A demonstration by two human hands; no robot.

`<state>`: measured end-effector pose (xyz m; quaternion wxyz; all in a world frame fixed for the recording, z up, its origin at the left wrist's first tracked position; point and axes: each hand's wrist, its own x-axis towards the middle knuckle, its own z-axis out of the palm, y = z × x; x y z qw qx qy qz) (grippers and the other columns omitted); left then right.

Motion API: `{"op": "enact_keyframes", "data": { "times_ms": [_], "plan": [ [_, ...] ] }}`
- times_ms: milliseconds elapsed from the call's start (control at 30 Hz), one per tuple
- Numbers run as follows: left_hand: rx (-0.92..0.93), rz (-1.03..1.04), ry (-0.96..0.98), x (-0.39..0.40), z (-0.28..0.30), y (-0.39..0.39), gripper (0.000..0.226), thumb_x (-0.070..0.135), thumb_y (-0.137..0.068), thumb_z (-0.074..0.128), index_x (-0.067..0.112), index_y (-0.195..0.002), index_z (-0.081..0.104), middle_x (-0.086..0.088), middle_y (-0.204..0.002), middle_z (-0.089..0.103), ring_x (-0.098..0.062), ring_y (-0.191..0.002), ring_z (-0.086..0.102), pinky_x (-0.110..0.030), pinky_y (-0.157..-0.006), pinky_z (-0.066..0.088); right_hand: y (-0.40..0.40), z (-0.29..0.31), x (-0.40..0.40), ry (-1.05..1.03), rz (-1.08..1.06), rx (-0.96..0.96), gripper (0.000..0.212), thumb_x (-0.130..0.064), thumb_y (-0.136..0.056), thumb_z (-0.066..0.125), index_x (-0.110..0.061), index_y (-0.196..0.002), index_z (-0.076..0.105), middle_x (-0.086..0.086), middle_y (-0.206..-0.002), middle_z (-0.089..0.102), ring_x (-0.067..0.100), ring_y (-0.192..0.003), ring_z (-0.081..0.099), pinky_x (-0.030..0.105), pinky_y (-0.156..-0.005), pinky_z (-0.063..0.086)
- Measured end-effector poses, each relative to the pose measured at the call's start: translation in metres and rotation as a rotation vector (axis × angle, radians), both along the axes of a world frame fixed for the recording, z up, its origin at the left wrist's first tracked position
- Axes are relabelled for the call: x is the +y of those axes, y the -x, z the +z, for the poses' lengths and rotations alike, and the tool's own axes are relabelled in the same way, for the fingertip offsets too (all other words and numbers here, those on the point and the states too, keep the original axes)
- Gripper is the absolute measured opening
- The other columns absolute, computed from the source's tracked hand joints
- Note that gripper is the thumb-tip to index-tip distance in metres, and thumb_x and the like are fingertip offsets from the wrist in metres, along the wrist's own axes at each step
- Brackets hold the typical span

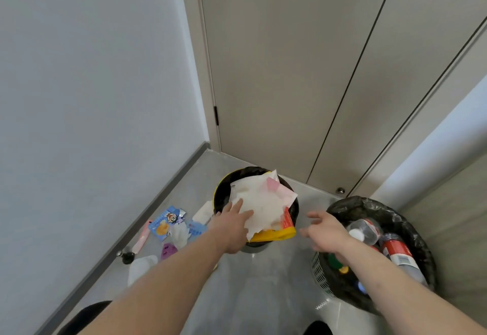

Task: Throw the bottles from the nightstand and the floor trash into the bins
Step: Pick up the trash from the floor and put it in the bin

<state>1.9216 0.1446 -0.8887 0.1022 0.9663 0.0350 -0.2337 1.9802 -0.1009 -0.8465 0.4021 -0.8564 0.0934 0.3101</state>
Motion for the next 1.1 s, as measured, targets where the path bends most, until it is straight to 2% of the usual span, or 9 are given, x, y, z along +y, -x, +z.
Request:
{"op": "enact_keyframes", "data": {
  "times_ms": [67, 267, 367, 500, 667, 800, 900, 1033, 1100],
  "plan": [
    [0.098, -0.016, -0.023, 0.002, -0.009, 0.0, 0.07, 0.05, -0.102, 0.045, 0.037, -0.161, 0.011, -0.001, -0.172, -0.005, -0.032, -0.157, -0.001, -0.057, -0.125, 0.014, 0.0, 0.0, 0.0, -0.01, 0.025, 0.013, 0.066, -0.015, -0.088, 0.074, -0.019, -0.147, 0.046, 0.001, -0.118, 0.053, 0.02, -0.1, 0.06, 0.044, -0.092, 0.06],
    [0.069, 0.0, 0.084, -0.01, -0.012, -0.017, 0.091, 0.068, -0.086, 0.055, 0.035, -0.161, 0.015, 0.003, -0.171, 0.005, -0.028, -0.156, 0.008, -0.054, -0.124, 0.017, -0.003, -0.003, 0.011, -0.058, 0.101, 0.025, 0.063, -0.019, -0.087, 0.076, -0.024, -0.144, 0.049, 0.001, -0.127, 0.052, 0.009, -0.092, 0.058, 0.041, -0.091, 0.06],
    [0.089, -0.03, 0.047, -0.014, -0.019, -0.023, 0.083, 0.064, -0.094, 0.052, 0.034, -0.162, 0.013, 0.002, -0.171, 0.005, -0.031, -0.155, 0.011, -0.055, -0.124, 0.016, -0.004, -0.005, 0.019, -0.084, 0.109, 0.028, 0.056, -0.021, -0.086, 0.076, -0.028, -0.137, 0.053, -0.001, -0.127, 0.052, 0.009, -0.097, 0.057, 0.042, -0.093, 0.06],
    [0.119, -0.053, 0.016, -0.013, -0.037, -0.033, 0.068, 0.055, -0.105, 0.038, 0.033, -0.162, 0.008, 0.0, -0.172, 0.001, -0.033, -0.156, 0.011, -0.055, -0.125, 0.015, -0.008, -0.011, 0.026, -0.122, 0.115, 0.024, 0.057, -0.02, -0.087, 0.074, -0.029, -0.139, 0.054, -0.004, -0.127, 0.055, 0.014, -0.11, 0.059, 0.04, -0.095, 0.058],
    [0.142, -0.046, -0.016, -0.012, -0.053, -0.033, 0.061, 0.041, -0.108, 0.034, 0.032, -0.162, 0.006, -0.004, -0.171, 0.004, -0.035, -0.154, 0.016, -0.054, -0.124, 0.016, -0.009, -0.011, 0.03, -0.122, 0.134, 0.031, 0.057, -0.019, -0.086, 0.074, -0.028, -0.138, 0.054, -0.004, -0.127, 0.057, 0.015, -0.111, 0.06, 0.036, -0.092, 0.058],
    [0.088, -0.023, 0.007, -0.007, -0.038, -0.033, 0.061, 0.043, -0.108, 0.033, 0.027, -0.162, 0.011, -0.007, -0.171, 0.005, -0.034, -0.155, 0.015, -0.054, -0.125, 0.016, -0.009, -0.004, 0.033, -0.111, 0.135, 0.029, 0.052, -0.017, -0.087, 0.073, -0.028, -0.135, 0.056, -0.002, -0.124, 0.058, 0.01, -0.098, 0.062, 0.028, -0.072, 0.057],
    [0.016, 0.011, 0.037, 0.005, -0.014, -0.032, 0.061, 0.045, -0.107, 0.034, 0.027, -0.162, 0.017, -0.007, -0.171, 0.007, -0.034, -0.154, 0.017, -0.052, -0.125, 0.019, -0.006, 0.0, 0.039, -0.093, 0.15, 0.021, 0.054, -0.017, -0.087, 0.071, -0.025, -0.138, 0.054, 0.0, -0.122, 0.059, 0.014, -0.095, 0.063, 0.026, -0.066, 0.055],
    [-0.075, 0.058, 0.073, 0.031, 0.022, -0.016, 0.058, 0.044, -0.105, 0.037, 0.027, -0.16, 0.026, -0.003, -0.168, 0.019, -0.031, -0.151, 0.027, -0.049, -0.122, 0.027, 0.003, 0.007, 0.053, -0.066, 0.183, 0.021, 0.054, -0.018, -0.089, 0.071, -0.021, -0.139, 0.051, 0.0, -0.123, 0.056, 0.015, -0.085, 0.06, 0.024, -0.06, 0.051],
    [-0.094, 0.098, 0.091, 0.048, 0.039, -0.003, 0.055, 0.045, -0.104, 0.038, 0.027, -0.157, 0.033, -0.001, -0.165, 0.026, -0.029, -0.148, 0.031, -0.047, -0.121, 0.03, 0.009, 0.01, 0.064, -0.052, 0.201, 0.017, 0.057, -0.02, -0.089, 0.075, -0.02, -0.139, 0.05, 0.001, -0.126, 0.054, 0.018, -0.09, 0.06, 0.024, -0.061, 0.049]
  ]
}}
